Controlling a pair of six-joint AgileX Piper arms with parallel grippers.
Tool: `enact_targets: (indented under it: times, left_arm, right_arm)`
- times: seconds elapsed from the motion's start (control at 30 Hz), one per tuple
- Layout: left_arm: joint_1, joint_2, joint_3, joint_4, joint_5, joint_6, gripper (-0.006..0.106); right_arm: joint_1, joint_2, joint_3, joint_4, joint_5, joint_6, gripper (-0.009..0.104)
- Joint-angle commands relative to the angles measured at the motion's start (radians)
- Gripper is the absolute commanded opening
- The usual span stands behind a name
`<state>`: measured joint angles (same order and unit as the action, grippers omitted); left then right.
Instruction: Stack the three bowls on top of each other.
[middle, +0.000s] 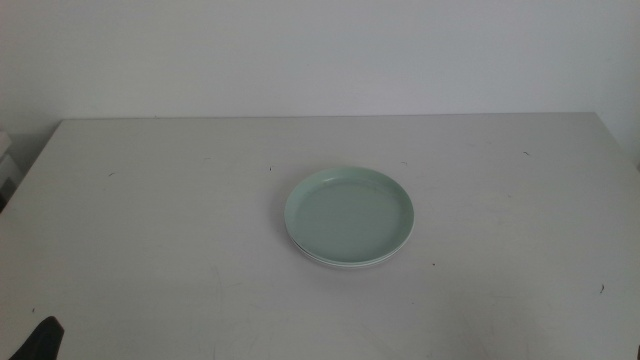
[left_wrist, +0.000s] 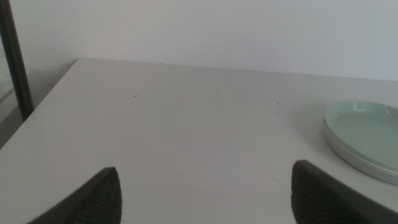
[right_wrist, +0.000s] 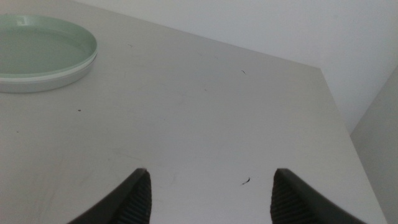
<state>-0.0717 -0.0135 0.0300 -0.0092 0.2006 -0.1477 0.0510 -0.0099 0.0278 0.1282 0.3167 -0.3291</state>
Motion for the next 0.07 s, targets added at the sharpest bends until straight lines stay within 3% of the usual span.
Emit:
enact_targets:
  times: [0.0, 0.03]
  left_arm:
    - [0.001, -0.014, -0.004, -0.012, -0.088, -0.013, 0.105]
    - [0.001, -0.014, -0.004, -0.012, -0.088, -0.013, 0.105]
  right_arm:
    - [-0.006, -0.027, -0.005, -0.008, -0.072, 0.002, 0.050]
    - [-0.006, -0.027, -0.005, -0.008, -0.072, 0.002, 0.050]
